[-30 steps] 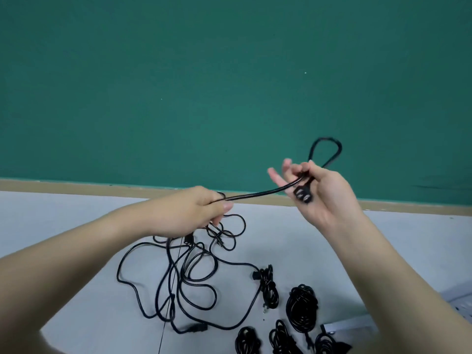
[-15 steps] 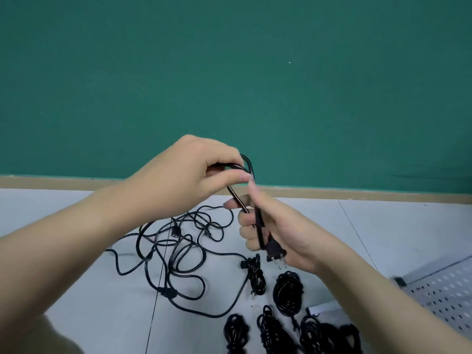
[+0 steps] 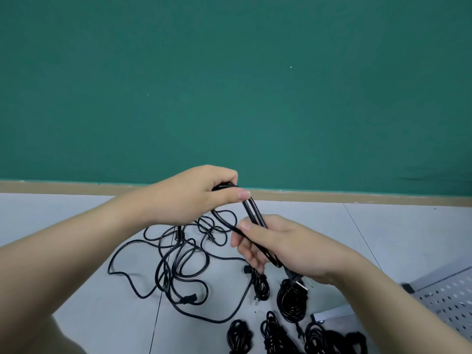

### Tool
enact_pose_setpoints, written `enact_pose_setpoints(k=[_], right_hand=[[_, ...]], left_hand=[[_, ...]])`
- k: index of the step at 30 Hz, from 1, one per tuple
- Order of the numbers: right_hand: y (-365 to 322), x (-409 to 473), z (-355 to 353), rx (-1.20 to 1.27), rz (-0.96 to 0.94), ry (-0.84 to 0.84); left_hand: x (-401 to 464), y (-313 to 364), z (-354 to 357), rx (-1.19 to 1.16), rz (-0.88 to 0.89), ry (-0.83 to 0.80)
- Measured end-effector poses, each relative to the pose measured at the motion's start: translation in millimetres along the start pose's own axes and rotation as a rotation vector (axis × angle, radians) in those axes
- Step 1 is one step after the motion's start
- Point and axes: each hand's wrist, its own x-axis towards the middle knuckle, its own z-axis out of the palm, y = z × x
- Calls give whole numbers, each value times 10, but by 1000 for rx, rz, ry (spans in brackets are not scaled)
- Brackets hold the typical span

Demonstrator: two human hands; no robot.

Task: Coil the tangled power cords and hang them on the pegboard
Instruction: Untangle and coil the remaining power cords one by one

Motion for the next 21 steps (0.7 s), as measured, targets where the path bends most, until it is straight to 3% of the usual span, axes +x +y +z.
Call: enact_pose_setpoints(k=[4,7,11,13,17,21], right_hand=[[51,57,7,-2,26,-38],[17,62,17,246,59,-100],[-126,-7,-84,626,-1,-139],[-171,-42,-195,731,-63,-56],[-180,-81,-402,882,-126,213],[-79,40,-372,654,-108,481]], left_hand=[[10,-38,98,18,19,-59],[21,-45,105,-75,45,-11],[67,-86,41,-442,-30,84],[73,-161,-4,-479,-70,106],[53,-345,-13,-169,-143,127],[70,-302,54,-126,-233,147]])
